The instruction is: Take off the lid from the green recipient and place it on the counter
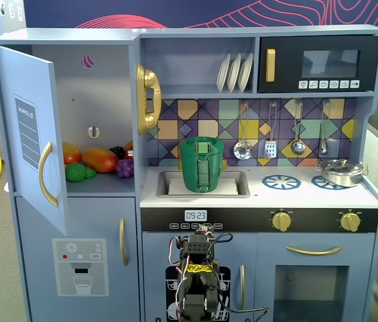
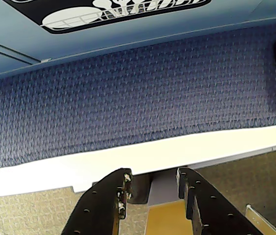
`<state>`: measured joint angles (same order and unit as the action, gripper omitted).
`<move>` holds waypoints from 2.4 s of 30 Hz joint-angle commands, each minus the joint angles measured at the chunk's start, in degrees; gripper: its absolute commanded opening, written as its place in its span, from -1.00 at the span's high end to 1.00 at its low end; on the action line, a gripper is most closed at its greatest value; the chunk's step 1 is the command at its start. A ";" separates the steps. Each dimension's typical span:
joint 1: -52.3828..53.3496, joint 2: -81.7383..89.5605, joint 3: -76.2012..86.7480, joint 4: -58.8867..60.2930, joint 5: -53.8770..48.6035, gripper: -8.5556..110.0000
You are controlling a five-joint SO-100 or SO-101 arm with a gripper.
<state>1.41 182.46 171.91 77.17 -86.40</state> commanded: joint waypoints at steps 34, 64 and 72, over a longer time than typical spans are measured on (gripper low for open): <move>8.70 -27.86 -58.62 -39.29 -6.59 0.20; 3.43 -52.73 -76.99 -51.42 -13.89 0.17; 1.76 -58.01 -81.47 -52.12 -15.03 0.23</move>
<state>4.22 125.16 95.27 27.25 -100.63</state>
